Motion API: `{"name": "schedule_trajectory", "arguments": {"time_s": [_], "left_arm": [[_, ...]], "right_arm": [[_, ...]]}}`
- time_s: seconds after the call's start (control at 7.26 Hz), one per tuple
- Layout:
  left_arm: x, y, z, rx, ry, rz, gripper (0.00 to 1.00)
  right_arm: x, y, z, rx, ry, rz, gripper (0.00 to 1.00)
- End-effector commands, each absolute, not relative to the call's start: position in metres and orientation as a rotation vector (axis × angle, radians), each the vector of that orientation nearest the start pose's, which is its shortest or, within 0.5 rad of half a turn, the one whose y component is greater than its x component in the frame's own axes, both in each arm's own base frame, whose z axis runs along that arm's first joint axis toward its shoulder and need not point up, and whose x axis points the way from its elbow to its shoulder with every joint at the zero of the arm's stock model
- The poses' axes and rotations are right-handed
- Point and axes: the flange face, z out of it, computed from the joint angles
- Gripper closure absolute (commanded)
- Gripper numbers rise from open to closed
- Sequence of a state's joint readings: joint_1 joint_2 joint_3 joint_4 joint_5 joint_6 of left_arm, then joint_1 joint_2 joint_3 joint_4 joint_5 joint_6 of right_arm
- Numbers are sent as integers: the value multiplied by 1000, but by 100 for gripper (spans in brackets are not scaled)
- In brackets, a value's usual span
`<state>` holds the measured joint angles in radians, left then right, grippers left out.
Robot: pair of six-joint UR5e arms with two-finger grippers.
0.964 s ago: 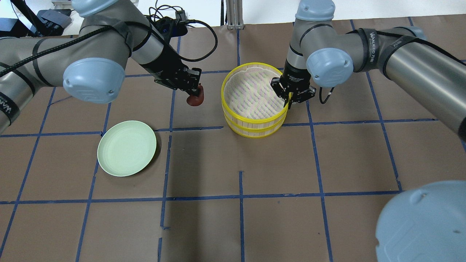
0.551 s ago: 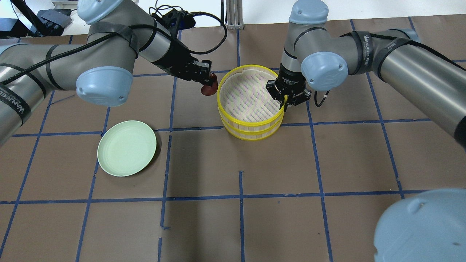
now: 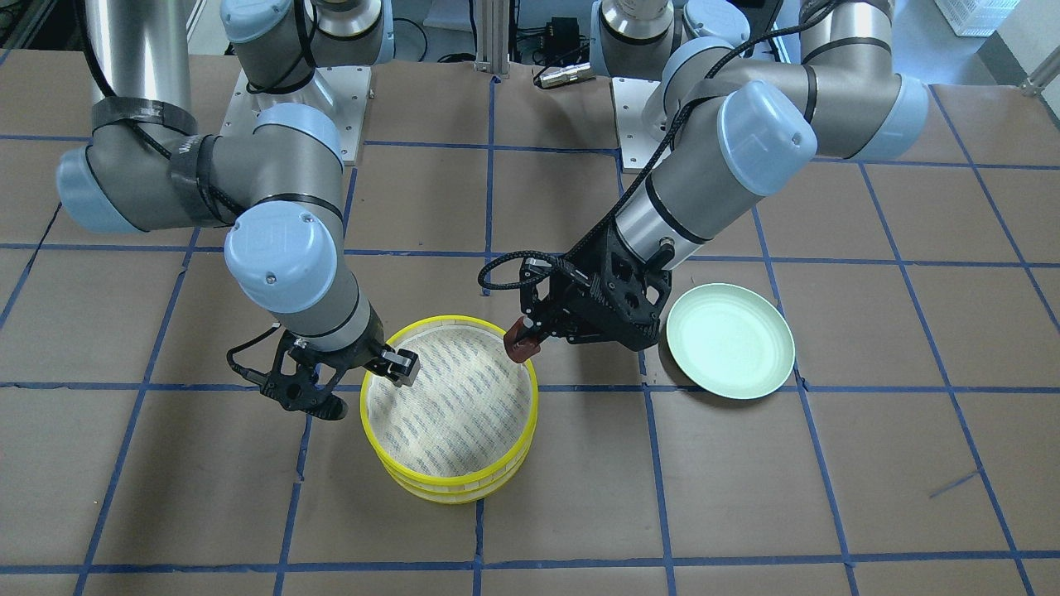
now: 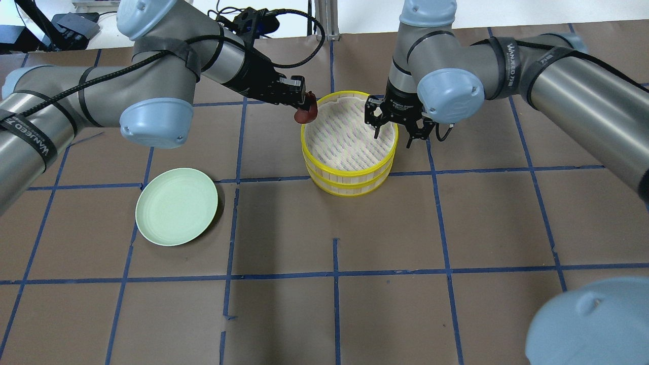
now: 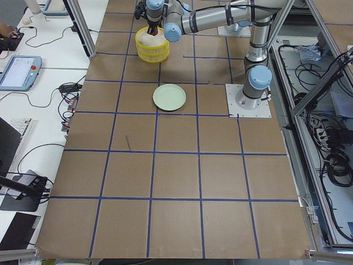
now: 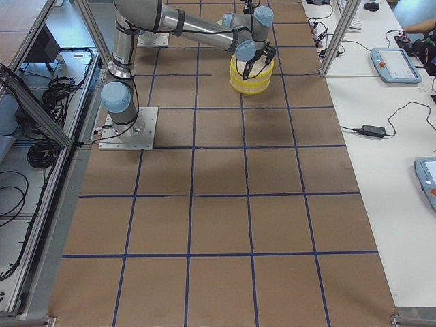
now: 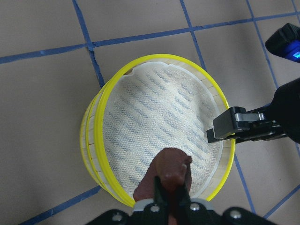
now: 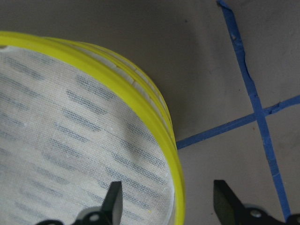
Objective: Place buns in different layers of steamer
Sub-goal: 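Carry the bun over the top tier while right gripper holds the steamer rim, then lower the bun into the top tier and open left gripper while right releases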
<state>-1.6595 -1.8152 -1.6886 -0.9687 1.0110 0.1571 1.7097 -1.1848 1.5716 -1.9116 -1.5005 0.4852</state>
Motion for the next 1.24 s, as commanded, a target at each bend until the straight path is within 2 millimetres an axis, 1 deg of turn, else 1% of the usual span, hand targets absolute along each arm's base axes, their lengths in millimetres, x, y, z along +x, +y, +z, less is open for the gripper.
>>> {"name": "schedule_trajectory", "arguments": {"time_s": [0.0,0.14,0.28,0.41,0.55,0.69,0.83,0.96,1.1], "left_arm": [[-239,-573,376,-417,-2522,384,83],[-243,-572,375,-413,-2523,375,14],[-251,-570,375,-363,-2523,349,3],[-258,-567,373,-304,-2524,319,1],[-263,-565,373,-281,-2525,309,0],[-265,-565,374,-258,-2524,312,0],[-266,-566,373,-259,-2520,319,0],[-276,-566,367,-266,-2515,326,0],[-290,-568,362,-227,-2499,356,0]], "right_arm": [[193,-591,370,427,3073,26,0],[172,-585,406,288,3095,41,0],[160,-578,436,185,3113,28,0],[156,-559,468,13,3155,66,0],[148,-551,492,-62,3193,62,0],[146,-537,497,-41,3183,86,0],[154,-519,501,-56,3171,33,0],[150,-520,497,-39,3176,-35,0],[149,-515,502,-33,3169,-47,0]]}}
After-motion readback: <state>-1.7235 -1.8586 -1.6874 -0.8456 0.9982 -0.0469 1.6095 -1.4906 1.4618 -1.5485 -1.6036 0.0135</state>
